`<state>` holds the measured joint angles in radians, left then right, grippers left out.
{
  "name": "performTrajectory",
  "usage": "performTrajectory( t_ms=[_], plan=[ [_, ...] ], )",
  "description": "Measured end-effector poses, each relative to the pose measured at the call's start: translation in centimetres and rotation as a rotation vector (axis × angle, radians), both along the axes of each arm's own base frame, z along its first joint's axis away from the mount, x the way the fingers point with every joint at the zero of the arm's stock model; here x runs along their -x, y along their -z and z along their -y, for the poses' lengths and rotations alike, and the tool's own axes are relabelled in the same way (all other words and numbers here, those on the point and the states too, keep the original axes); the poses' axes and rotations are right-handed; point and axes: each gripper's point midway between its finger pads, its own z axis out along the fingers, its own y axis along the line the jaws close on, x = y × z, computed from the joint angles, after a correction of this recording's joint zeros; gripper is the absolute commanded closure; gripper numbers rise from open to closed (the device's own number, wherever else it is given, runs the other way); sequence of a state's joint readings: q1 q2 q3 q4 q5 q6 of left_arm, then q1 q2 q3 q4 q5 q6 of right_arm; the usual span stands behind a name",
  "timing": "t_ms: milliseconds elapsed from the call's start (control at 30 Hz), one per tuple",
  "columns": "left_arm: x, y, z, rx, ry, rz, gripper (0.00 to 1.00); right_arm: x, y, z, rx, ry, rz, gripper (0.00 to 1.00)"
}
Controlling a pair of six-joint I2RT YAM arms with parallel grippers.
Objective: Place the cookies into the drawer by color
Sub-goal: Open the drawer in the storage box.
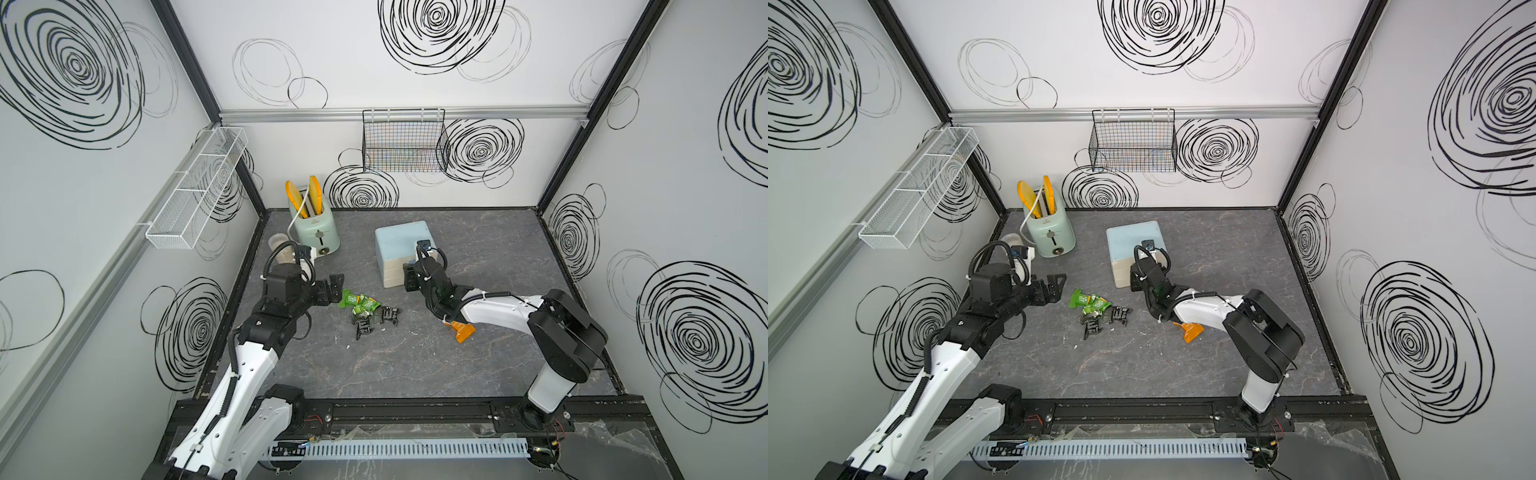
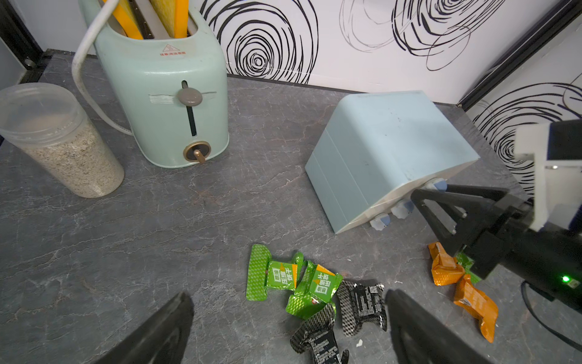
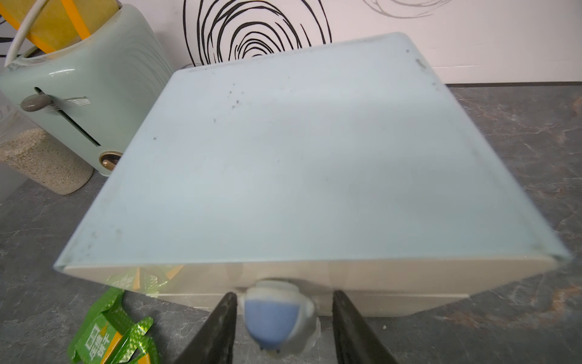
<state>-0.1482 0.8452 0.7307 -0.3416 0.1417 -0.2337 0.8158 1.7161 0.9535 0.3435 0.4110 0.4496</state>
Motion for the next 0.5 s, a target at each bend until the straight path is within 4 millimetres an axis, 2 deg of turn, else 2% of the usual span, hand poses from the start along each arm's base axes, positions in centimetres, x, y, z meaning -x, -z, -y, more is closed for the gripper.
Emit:
performTrajectory(
  t_ms=[200, 500],
  plan=[
    [0.01, -0.01, 0.06, 0.005, 0.005, -0.001, 0.01, 0.04, 0.03, -0.06, 0.025, -0.018, 0.009, 0.61],
    [0.08, 0.2, 0.13, 0.008, 0.01, -0.006, 0.01, 0.77, 0.15, 0.23, 0.039, -0.055, 0.023, 0.65]
  ],
)
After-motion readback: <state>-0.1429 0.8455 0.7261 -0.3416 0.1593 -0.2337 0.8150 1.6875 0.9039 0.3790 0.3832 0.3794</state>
